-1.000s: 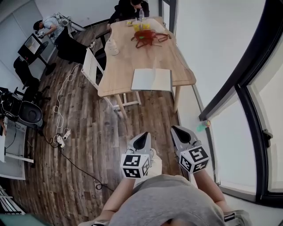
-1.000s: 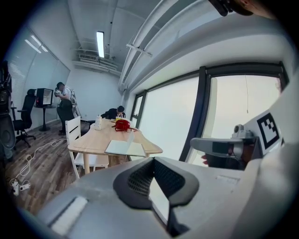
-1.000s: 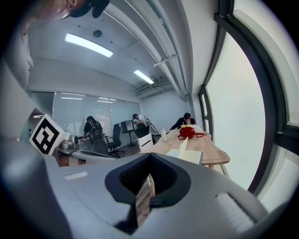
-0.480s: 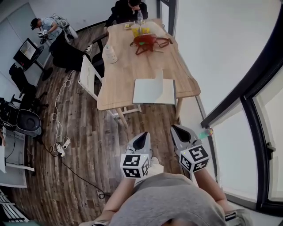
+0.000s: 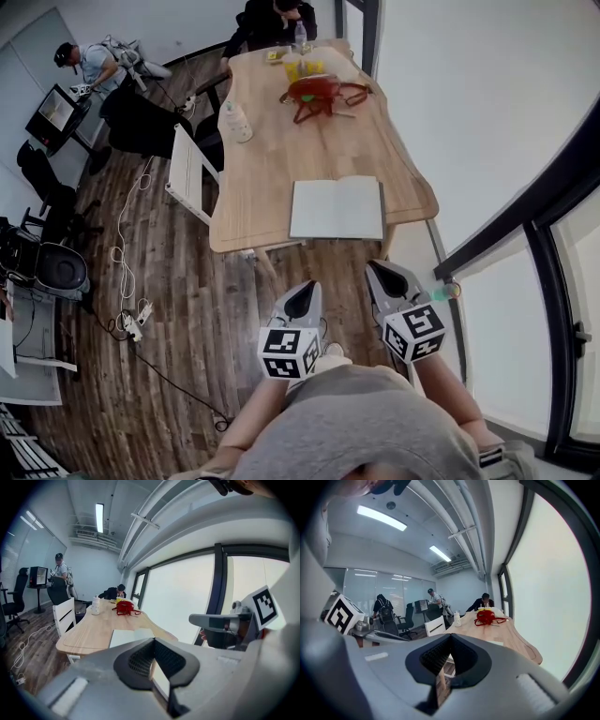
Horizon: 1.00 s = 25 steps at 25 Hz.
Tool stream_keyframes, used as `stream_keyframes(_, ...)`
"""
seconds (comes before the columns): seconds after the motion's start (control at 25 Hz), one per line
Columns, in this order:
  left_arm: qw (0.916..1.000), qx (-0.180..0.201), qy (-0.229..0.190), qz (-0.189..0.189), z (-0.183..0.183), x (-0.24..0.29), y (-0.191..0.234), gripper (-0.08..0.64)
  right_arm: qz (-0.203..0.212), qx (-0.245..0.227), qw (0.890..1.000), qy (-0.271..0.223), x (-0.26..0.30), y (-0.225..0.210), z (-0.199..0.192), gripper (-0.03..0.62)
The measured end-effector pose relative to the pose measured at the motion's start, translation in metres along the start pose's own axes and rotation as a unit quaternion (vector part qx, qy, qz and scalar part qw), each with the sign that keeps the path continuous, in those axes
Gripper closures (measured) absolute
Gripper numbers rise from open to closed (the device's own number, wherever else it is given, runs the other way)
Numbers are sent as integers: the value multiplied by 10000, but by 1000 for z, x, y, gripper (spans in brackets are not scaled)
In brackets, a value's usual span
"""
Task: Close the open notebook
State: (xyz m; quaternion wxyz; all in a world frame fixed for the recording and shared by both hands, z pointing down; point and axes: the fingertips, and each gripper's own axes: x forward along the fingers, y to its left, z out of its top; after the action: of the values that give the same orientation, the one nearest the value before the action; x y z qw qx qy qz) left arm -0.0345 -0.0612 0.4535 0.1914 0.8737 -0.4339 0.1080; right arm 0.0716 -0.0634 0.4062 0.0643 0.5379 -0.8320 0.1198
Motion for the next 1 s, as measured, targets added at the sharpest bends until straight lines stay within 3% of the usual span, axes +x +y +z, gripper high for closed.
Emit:
stream_keyframes(0.44, 9999, 88, 85, -48, 10, 34, 36, 555, -332, 75, 9994, 93, 49, -30, -10, 592)
stream_keyframes(1.0, 9994, -175, 272, 99, 2, 66, 47, 555, -750, 169, 9950, 639, 77, -94, -49, 592)
